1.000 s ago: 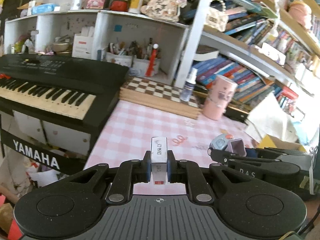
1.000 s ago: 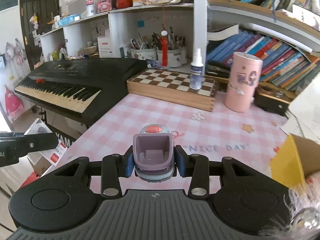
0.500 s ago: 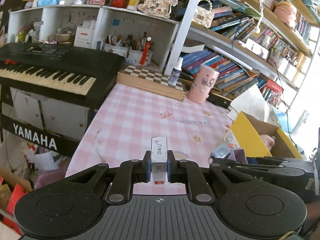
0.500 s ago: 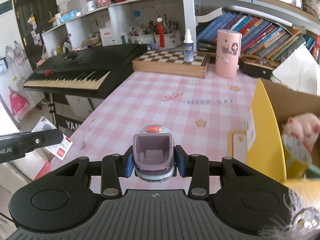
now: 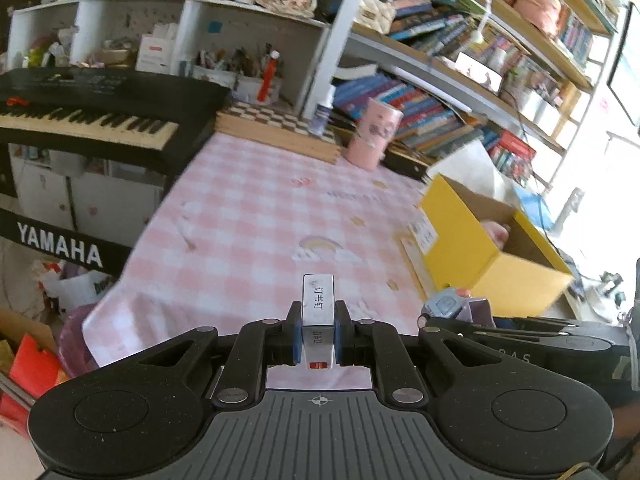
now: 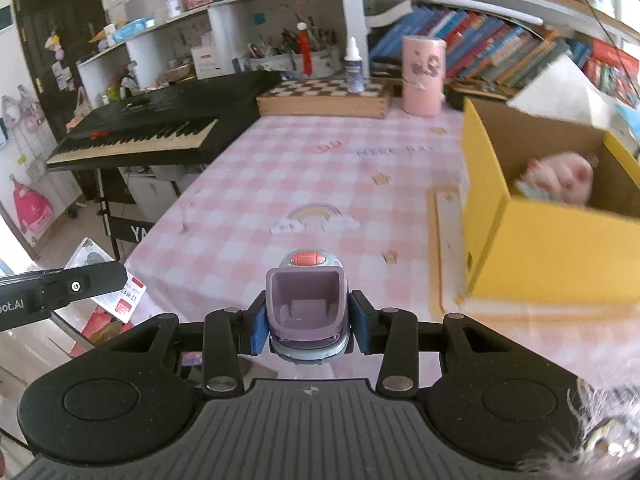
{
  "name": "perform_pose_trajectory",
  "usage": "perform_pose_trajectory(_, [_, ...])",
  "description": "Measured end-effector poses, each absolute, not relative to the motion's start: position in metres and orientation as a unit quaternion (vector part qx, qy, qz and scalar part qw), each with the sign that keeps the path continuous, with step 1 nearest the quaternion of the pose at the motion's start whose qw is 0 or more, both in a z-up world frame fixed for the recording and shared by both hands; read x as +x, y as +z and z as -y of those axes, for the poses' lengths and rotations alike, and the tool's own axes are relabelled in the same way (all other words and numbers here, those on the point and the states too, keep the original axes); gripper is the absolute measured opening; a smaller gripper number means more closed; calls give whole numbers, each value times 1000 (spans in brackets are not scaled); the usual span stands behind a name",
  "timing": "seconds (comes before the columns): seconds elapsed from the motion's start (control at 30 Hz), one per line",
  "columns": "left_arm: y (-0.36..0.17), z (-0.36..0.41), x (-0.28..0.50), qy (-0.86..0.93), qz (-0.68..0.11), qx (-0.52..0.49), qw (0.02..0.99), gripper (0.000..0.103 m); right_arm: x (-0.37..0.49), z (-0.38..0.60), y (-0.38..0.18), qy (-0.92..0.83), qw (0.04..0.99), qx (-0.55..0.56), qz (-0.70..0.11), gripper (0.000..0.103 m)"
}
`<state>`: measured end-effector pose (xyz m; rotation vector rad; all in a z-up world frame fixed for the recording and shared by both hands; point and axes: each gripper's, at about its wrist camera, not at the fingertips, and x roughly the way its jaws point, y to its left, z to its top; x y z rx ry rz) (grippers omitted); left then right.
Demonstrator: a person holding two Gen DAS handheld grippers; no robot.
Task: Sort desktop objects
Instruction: 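Lift and carry the white box and toy car toward the yellow box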
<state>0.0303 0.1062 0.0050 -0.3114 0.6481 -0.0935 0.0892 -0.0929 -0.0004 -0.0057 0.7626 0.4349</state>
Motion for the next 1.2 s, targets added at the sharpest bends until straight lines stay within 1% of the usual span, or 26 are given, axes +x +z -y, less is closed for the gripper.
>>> perform_pose_trajectory(0.23, [1, -84, 21, -94, -335, -136, 928, 13, 57, 119, -6, 173, 907, 20, -384, 38])
perform_pose_trajectory(0.47, [-5, -49, 30, -168, -358, -119, 911, 13, 34, 154, -11, 121, 907, 39, -402, 38])
perform_pose_trajectory(0.63, [-6, -23, 35, -215, -361, -103, 902, 13, 22, 184, -10, 70, 912, 63, -398, 38])
perform_pose_trajectory(1.2, [-6, 43, 60, -267, -368, -76, 887, 13, 24, 255, -10, 8, 914, 96, -395, 38])
